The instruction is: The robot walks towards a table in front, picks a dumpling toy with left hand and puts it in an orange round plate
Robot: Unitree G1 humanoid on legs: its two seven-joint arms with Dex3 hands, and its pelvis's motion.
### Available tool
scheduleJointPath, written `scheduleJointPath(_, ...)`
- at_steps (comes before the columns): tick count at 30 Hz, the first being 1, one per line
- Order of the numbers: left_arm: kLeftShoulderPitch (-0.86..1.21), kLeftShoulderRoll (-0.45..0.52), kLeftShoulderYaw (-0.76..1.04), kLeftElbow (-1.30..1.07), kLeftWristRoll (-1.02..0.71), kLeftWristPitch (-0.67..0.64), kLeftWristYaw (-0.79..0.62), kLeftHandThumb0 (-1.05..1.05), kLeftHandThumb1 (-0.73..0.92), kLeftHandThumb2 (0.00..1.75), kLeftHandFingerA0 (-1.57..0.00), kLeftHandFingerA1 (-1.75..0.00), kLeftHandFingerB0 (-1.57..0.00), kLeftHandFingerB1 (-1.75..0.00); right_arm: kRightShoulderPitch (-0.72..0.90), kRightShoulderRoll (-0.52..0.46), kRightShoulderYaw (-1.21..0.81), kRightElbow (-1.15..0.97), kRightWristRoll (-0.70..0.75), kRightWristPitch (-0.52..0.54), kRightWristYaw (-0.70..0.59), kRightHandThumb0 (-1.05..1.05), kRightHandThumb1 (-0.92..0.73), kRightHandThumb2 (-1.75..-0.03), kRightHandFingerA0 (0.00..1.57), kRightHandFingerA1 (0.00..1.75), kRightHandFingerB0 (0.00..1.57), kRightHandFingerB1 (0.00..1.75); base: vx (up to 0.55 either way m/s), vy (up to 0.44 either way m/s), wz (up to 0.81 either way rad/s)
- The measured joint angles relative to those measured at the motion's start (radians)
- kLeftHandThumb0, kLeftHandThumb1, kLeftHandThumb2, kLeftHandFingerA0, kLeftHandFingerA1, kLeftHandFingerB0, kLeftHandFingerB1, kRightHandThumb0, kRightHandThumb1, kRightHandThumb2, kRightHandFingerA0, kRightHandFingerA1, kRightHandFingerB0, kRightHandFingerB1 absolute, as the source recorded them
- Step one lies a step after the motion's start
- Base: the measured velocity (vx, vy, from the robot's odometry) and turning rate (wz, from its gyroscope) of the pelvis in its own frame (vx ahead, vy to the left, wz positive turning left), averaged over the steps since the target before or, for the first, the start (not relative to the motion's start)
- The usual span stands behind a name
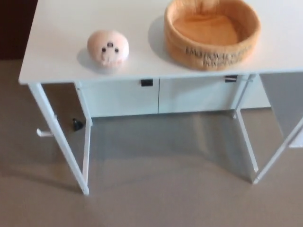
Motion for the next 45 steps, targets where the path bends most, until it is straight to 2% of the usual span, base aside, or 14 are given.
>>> scheduleJointPath(1,0.002,0.0,0.0,0.001,0.0,0.0,0.0,-0.36,0.57,0.58,-0.56,-0.53,-0.32,-0.32,-0.001,0.0,0.001,-0.001,-0.001,0.0,0.001,-0.42,-0.7,-0.61,0.7,0.47,0.36,0.33,0.41,-0.127,0.2)
scheduleJointPath(5,0.005,-0.004,0.001,0.001,-0.001,-0.002,-0.001,-0.37,0.59,0.58,-0.64,-0.67,-0.33,-0.32,-0.007,0.007,0.009,-0.002,-0.003,0.001,0.005,-0.51,-0.59,-0.83,0.63,0.56,0.33,0.44,0.43,-0.141,0.23)
scheduleJointPath(8,-0.001,-0.008,-0.002,-0.004,0.0,-0.005,-0.001,-0.46,0.46,0.78,-0.51,-0.59,-0.26,-0.44,-0.025,-0.003,0.012,-0.002,-0.006,0.0,0.002,-0.42,-0.68,-0.61,0.69,0.43,0.37,0.32,0.28,-0.164,0.13)
scheduleJointPath(10,0.003,-0.008,-0.005,-0.002,0.001,-0.006,-0.001,-0.39,0.58,0.57,-0.57,-0.5,-0.32,-0.32,-0.028,-0.003,0.015,-0.002,-0.008,-0.001,0.001,-0.42,-0.68,-0.61,0.69,0.43,0.37,0.32,0.25,-0.098,-0.04)
scheduleJointPath(11,0.007,-0.008,-0.006,-0.002,0.001,-0.006,-0.001,-0.36,0.57,0.57,-0.57,-0.49,-0.33,-0.32,-0.027,-0.003,0.016,-0.004,-0.009,-0.001,0.001,-0.5,-0.59,-0.83,0.62,0.56,0.32,0.44,0.24,-0.041,-0.07)
scheduleJointPath(21,0.018,-0.007,-0.001,-0.004,-0.001,-0.011,0.0,-0.33,0.56,0.57,-0.61,-0.55,-0.32,-0.32,0.002,0.005,0.019,-0.007,-0.009,-0.002,0.008,-0.48,-0.59,-0.83,0.59,0.56,0.31,0.44,0.32,0.135,-0.15)
scheduleJointPath(22,0.019,-0.005,-0.001,-0.004,-0.001,-0.011,0.0,-0.37,0.56,0.57,-0.56,-0.42,-0.32,-0.32,0.001,0.005,0.019,-0.009,-0.009,-0.003,0.008,-0.28,-0.49,-0.97,0.64,0.72,0.21,0.5,0.48,0.233,-0.05)
scheduleJointPath(23,0.019,-0.004,-0.002,-0.003,0.0,-0.011,0.001,-0.43,0.44,0.74,-0.57,-0.6,-0.24,-0.43,0.001,0.006,0.019,-0.01,-0.009,-0.005,0.009,-0.46,-0.57,-0.84,0.67,0.68,0.3,0.45,0.18,0.111,0.09)
scheduleJointPath(29,0.025,-0.002,-0.006,0.008,0.001,-0.011,0.005,-0.37,0.57,0.57,-0.59,-0.57,-0.3,-0.31,0.008,0.007,0.02,-0.009,-0.01,-0.005,0.013,-0.29,-0.5,-0.97,0.64,0.72,0.21,0.49,0.09,0.031,0.07)
scheduleJointPath(32,0.033,0.0,-0.008,0.009,0.002,-0.011,0.005,-0.45,0.44,0.76,-0.54,-0.63,-0.24,-0.43,0.01,0.009,0.022,-0.004,-0.011,-0.005,0.015,-0.29,-0.5,-0.97,0.64,0.72,0.21,0.49,0.03,-0.085,0.03)
scheduleJointPath(33,0.038,0.002,-0.01,0.008,0.002,-0.011,0.005,-0.36,0.56,0.57,-0.55,-0.47,-0.31,-0.32,0.013,0.009,0.023,-0.003,-0.011,-0.005,0.015,-0.49,-0.6,-0.84,0.63,0.58,0.34,0.45,0.05,-0.132,-0.05)
scheduleJointPath(36,0.043,0.002,-0.017,0.003,0.006,-0.015,0.009,-0.35,0.56,0.57,-0.51,-0.41,-0.32,-0.32,0.015,0.009,0.029,-0.004,-0.015,-0.005,0.017,-0.47,-0.6,-0.83,0.65,0.59,0.33,0.44,0.11,-0.047,0.1)
scheduleJointPath(37,0.043,0.002,-0.02,-0.002,0.007,-0.019,0.009,-0.37,0.56,0.57,-0.49,-0.43,-0.33,-0.32,0.014,0.004,0.028,-0.004,-0.016,-0.003,0.017,-0.41,-0.7,-0.61,0.72,0.54,0.4,0.33,0.11,-0.117,0.06)
scheduleJointPath(45,0.073,0.0,0.011,-0.06,-0.006,-0.078,-0.002,-0.47,0.42,0.75,-0.53,-0.58,-0.29,-0.44,0.014,0.003,0.029,-0.003,-0.021,-0.003,0.017,-0.5,-0.59,-0.83,0.64,0.59,0.34,0.45,0.04,0.0,-0.06)
